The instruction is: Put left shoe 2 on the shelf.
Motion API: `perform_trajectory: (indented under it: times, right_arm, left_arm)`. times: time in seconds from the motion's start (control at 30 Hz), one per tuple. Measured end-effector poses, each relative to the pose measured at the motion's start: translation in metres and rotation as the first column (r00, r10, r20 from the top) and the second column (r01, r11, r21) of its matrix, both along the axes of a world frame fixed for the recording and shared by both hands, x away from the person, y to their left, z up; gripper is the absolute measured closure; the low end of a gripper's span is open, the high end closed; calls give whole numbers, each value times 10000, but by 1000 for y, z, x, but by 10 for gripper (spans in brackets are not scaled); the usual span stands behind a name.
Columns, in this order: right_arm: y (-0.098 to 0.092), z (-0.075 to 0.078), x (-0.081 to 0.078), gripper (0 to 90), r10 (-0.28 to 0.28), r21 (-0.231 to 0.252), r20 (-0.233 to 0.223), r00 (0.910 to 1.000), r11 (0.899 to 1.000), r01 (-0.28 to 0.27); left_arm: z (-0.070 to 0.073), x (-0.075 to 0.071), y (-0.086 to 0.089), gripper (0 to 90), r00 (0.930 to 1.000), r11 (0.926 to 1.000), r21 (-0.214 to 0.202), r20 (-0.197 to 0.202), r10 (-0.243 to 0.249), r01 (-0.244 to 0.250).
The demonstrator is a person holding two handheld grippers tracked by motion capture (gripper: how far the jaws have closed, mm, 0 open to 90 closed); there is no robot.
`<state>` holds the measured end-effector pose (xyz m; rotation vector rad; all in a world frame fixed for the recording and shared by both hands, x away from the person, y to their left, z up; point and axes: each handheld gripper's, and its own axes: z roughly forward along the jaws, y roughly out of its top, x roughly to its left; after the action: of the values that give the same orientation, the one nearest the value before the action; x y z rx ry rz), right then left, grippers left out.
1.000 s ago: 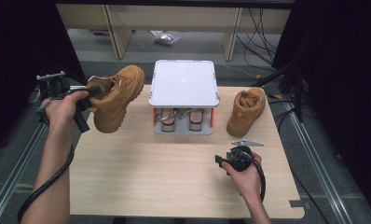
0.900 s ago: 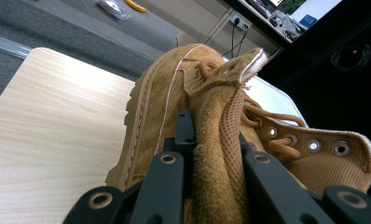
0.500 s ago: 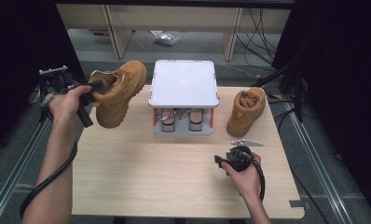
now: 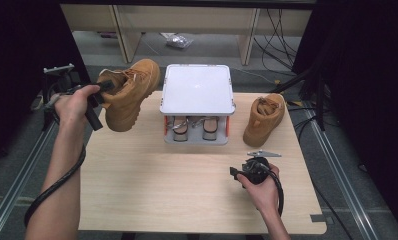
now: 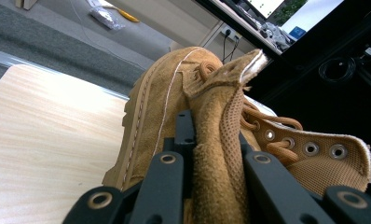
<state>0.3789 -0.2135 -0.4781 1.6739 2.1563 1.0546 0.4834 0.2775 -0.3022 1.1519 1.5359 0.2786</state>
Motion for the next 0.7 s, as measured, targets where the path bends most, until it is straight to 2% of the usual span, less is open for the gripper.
perform_trajectory:
  times: [0.07, 0.1, 0.13, 0.17, 0.37, 0.4, 0.47, 0.5, 0.53, 0.7]
  right_arm:
    - [0, 0, 0, 453, 32, -6, -20, 10000, 10000, -32]
    - [0, -1, 1, 453, 91, -110, 133, 9999, 9999, -89]
    - [1, -1, 0, 453, 40, -5, -3, 10000, 10000, -40]
    - [1, -1, 0, 453, -10, -172, -19, 10000, 9999, 10]
    - [1, -1, 0, 453, 43, -18, -61, 10000, 10000, -43]
    - [0, -3, 2, 453, 100, -87, 122, 9999, 9999, -99]
    - [0, -3, 1, 453, 121, -28, 44, 9999, 9999, -121]
    - [-1, -3, 2, 453, 234, -101, 239, 9994, 9997, -231]
    - [0, -2, 0, 453, 104, 52, -30, 9999, 9999, -104]
    - [1, -2, 0, 453, 81, 61, -35, 10000, 9999, -80]
  left_arm:
    - [1, 0, -1, 816, 10000, 10000, -33, 29, 11, -11]
    - [2, 1, -1, 817, 10000, 10000, -43, 20, 1, -1]
    - [2, 2, -2, 817, 10000, 10000, -59, 40, -13, 13]
    - [2, 3, -3, 816, 10000, 10000, -55, -7, -17, 17]
    - [6, 7, -8, 816, 10000, 10000, 6, 1, -44, 44]
    - [6, 8, -9, 816, 10000, 10000, 8, 11, -64, 64]
    - [6, 9, -11, 816, 10000, 9999, -57, 20, -85, 85]
    - [6, 9, -11, 816, 9999, 9999, -80, 17, -120, 121]
    - [6, 9, -12, 815, 9999, 9999, -111, 11, -118, 118]
    - [8, 11, -16, 814, 9997, 9997, -64, -6, -228, 228]
